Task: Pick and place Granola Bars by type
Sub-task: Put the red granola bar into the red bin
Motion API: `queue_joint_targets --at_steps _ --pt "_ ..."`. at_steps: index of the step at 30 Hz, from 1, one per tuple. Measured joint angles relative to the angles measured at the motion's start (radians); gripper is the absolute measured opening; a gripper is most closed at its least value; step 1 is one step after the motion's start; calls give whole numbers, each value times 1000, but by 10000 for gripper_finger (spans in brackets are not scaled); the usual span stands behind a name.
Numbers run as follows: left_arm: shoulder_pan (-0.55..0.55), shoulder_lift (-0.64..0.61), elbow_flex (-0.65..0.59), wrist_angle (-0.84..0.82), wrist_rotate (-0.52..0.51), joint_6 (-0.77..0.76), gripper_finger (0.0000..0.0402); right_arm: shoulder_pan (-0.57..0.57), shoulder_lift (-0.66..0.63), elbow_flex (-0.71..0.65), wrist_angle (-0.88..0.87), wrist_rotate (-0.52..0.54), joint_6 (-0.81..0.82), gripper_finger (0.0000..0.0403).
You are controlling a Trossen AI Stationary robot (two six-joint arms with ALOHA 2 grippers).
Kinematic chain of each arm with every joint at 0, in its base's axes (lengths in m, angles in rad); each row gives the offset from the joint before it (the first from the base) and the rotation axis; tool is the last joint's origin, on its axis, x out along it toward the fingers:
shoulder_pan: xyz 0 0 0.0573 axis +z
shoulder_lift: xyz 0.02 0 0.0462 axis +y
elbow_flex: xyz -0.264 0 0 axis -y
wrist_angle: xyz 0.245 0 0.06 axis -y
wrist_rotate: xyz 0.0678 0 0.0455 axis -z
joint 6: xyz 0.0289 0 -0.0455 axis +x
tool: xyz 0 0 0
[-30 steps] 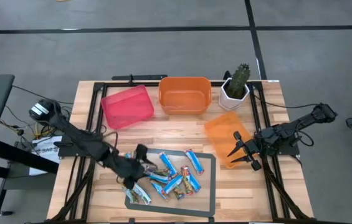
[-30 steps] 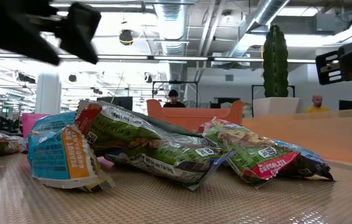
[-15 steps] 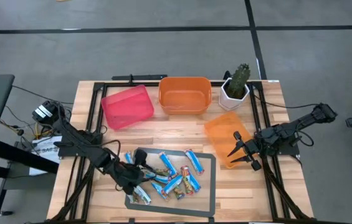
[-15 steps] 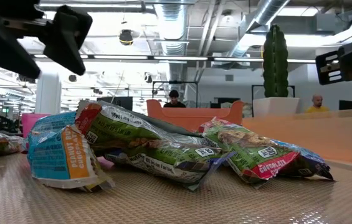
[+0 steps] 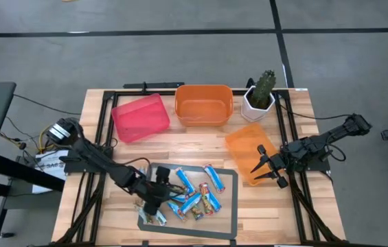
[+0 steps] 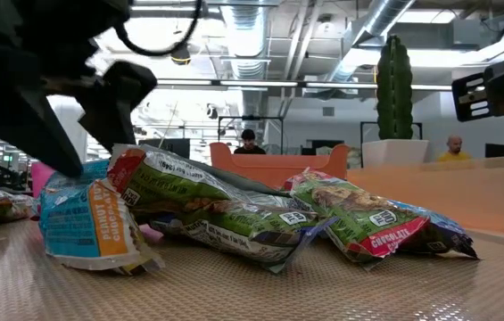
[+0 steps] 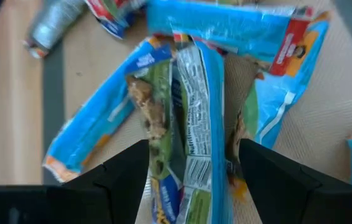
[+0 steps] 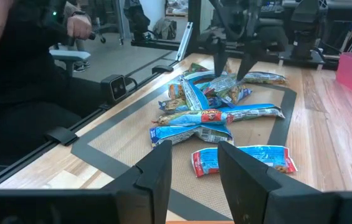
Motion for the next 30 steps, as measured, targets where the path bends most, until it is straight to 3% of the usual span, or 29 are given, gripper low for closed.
queue_joint_targets --at_steps 12,23,30 --pt "43 69 81 -140 43 -53 237 0 0 0 0 0 0 123" --pt "46 69 82 -147 75 -86 146 0 0 0 0 0 0 123" --pt "46 69 82 -148 68 -89 126 0 0 0 0 0 0 123"
